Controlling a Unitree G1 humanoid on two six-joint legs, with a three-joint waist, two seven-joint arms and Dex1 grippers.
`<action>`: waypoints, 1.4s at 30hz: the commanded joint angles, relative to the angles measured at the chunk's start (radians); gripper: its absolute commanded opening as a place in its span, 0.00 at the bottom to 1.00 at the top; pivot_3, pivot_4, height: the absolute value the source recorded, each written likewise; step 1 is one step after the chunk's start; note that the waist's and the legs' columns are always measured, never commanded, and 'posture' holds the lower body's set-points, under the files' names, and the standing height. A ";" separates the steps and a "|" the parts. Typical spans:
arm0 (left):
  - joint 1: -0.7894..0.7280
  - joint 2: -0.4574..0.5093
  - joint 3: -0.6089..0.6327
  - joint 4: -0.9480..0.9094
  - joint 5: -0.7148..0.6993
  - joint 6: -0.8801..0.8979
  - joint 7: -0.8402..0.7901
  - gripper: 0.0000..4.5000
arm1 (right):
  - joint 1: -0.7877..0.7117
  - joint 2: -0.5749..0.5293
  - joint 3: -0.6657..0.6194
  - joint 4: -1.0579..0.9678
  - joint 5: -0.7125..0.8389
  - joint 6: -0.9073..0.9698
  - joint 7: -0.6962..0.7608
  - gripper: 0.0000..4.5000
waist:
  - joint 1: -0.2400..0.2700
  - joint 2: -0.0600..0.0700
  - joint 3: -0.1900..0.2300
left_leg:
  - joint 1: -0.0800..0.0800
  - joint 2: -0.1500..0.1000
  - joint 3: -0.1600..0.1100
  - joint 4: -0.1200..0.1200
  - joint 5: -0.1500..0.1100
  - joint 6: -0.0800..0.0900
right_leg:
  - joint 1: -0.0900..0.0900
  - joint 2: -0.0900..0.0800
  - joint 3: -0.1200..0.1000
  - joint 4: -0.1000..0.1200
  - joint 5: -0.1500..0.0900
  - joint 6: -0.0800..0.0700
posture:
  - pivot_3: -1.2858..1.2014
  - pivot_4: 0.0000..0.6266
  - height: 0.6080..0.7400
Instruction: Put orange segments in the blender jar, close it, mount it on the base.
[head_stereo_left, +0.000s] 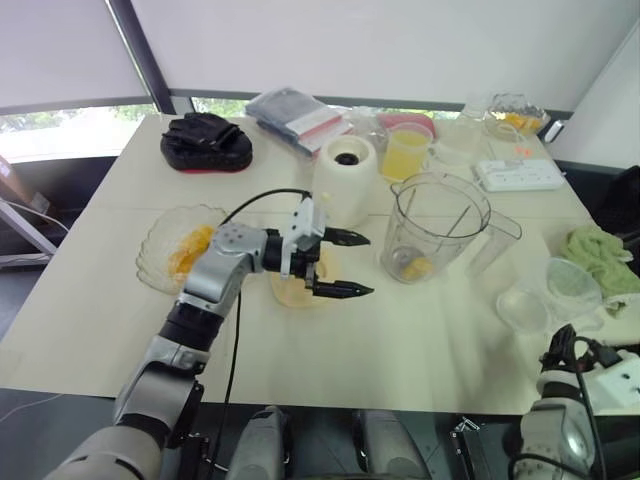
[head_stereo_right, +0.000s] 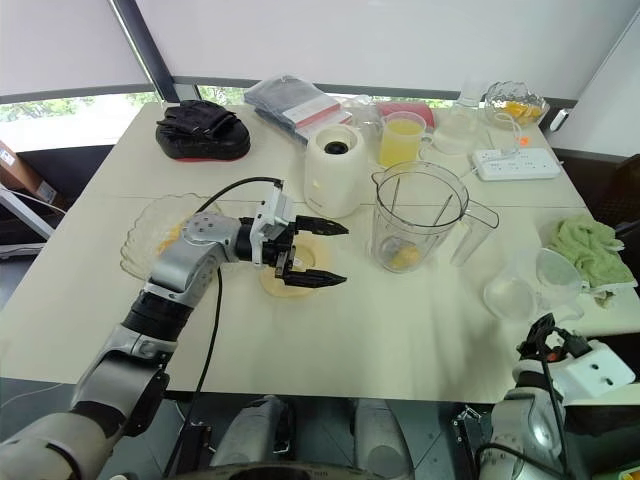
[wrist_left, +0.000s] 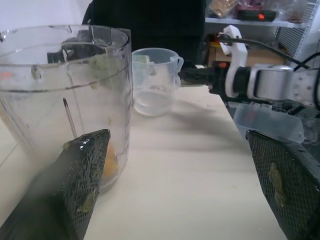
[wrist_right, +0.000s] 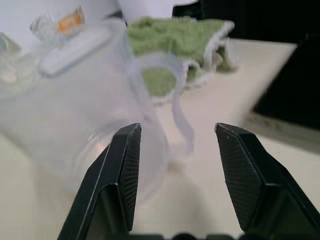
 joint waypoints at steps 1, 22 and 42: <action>-0.038 -0.004 0.003 0.013 0.001 -0.029 -0.010 1.00 | 0.099 0.002 0.033 -0.145 -0.001 0.006 0.048 0.54 | 0.002 0.000 0.000 | 0.000 0.000 0.000 0.000 0.000 0.000 | 0.000 0.000 0.000 0.000 0.000 0.000 | 0.52 0.24 1.00; -0.357 0.162 -0.048 0.538 0.197 -0.219 -0.266 1.00 | 0.225 -0.731 0.069 -0.739 0.419 0.557 0.350 0.54 | 0.030 -0.014 0.007 | 0.000 -0.003 0.000 -0.009 0.000 0.000 | -0.003 0.001 -0.001 -0.002 -0.004 -0.001 | 0.52 0.24 1.00; -0.522 0.057 -0.182 1.001 0.472 -0.689 -0.205 1.00 | 0.022 -0.828 0.154 -0.768 0.457 0.644 0.261 0.54 | 0.031 -0.024 0.011 | -0.001 -0.003 -0.001 -0.008 0.000 0.000 | -0.003 0.001 -0.003 -0.001 -0.002 0.004 | 0.52 0.24 1.00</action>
